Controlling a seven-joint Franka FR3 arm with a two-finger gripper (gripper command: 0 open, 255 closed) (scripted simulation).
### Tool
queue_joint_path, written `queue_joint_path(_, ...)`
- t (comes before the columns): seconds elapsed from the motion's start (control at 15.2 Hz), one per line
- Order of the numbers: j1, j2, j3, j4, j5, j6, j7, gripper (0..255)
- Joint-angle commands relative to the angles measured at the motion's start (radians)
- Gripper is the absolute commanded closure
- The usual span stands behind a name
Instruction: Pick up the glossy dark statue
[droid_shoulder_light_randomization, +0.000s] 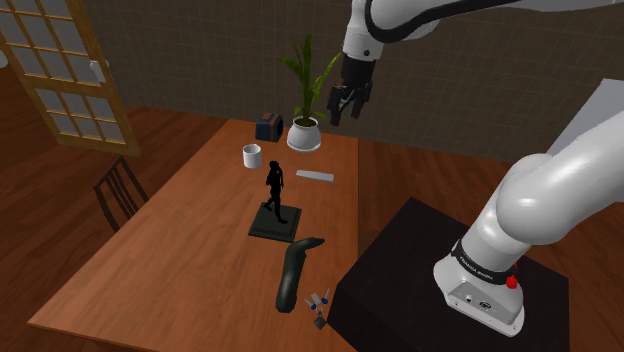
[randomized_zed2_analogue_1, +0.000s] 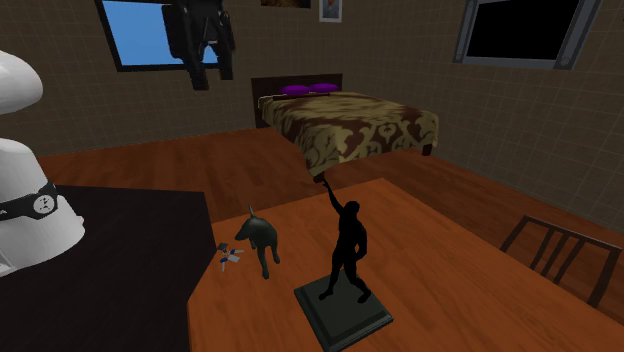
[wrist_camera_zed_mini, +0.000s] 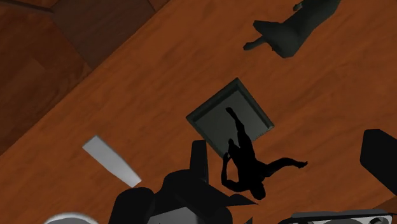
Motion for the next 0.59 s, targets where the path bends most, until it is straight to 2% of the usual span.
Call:
queue_joint_path(0.0,0.0,0.07,0.004,0.016,0.008,0.052,0.008,0)
queue_joint_path(0.53,0.001,0.372,0.008,0.148,0.035,0.213,0.024,0)
